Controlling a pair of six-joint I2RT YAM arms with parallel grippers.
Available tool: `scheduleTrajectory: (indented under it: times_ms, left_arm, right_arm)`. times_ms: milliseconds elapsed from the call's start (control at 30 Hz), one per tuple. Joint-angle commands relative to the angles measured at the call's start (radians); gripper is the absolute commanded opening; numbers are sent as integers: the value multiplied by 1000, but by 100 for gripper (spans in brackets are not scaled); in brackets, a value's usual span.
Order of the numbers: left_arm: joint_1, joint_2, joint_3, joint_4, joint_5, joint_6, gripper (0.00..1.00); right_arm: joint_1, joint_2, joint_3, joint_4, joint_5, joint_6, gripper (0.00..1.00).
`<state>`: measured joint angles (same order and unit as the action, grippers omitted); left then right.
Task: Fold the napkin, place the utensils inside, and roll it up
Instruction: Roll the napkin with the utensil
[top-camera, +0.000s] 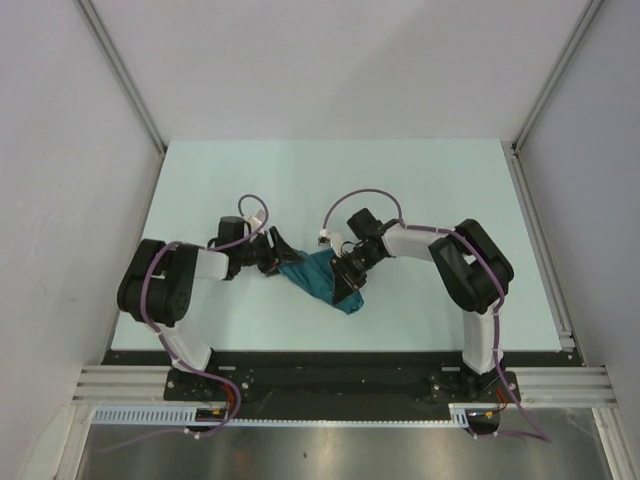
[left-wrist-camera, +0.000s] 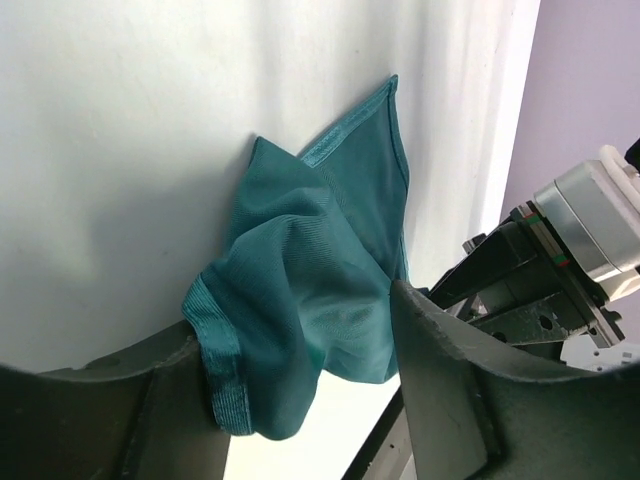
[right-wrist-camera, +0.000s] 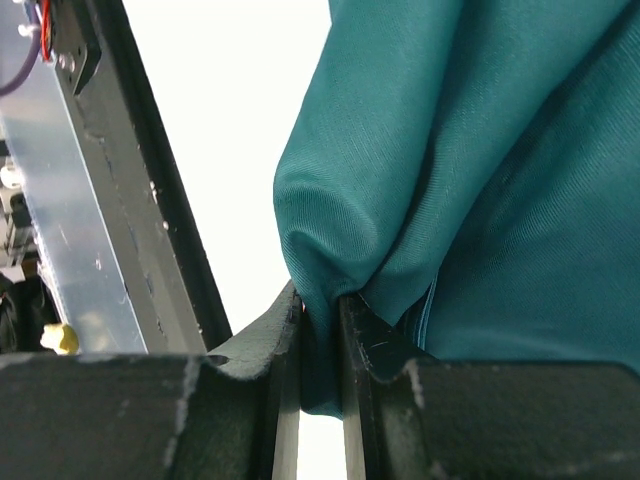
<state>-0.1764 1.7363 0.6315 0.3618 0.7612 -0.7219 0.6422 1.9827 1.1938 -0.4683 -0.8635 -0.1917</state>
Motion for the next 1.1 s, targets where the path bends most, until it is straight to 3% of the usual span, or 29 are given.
scheduleTrajectory:
  times_ms: [0, 100, 133, 200, 267, 367, 467, 500, 533, 800, 900, 1067]
  left_arm:
    - [-32, 19, 19, -44, 26, 47, 58]
    - [-47, 20, 11, -50, 30, 53, 41]
    - [-54, 22, 5, -50, 32, 53, 29]
    - [-66, 29, 0, -49, 30, 55, 18]
    - [-69, 31, -7, -47, 27, 52, 1]
    - [-69, 22, -6, -72, -2, 61, 0]
    - [-69, 8, 11, -122, -40, 73, 0]
    - [-69, 5, 17, -138, -51, 75, 0]
    - [-69, -1, 31, -158, -69, 79, 0]
    - [-71, -34, 122, -403, -158, 134, 0]
    - [-69, -29, 143, -454, -178, 138, 0]
    - [-69, -4, 180, -517, -180, 153, 0]
  right_arm:
    - [31, -19, -39, -67, -37, -81, 0]
    - [30, -22, -39, -72, -46, -94, 0]
    - [30, -19, -39, -72, -46, -94, 0]
    - [27, -9, -33, -76, -37, -88, 0]
    - [19, -7, -31, -73, -31, -72, 0]
    - [2, -27, -22, -73, -29, -48, 6]
    - [-13, -70, -4, -81, -5, -14, 34]
    - [-21, -85, 3, -87, 4, -5, 49]
    - [-24, -114, 21, -101, 21, 3, 55]
    - [-1, -278, 96, -61, 237, 77, 70]
    - [94, -314, 76, 11, 467, 80, 71]
    - [262, -324, 6, 121, 691, 98, 72]
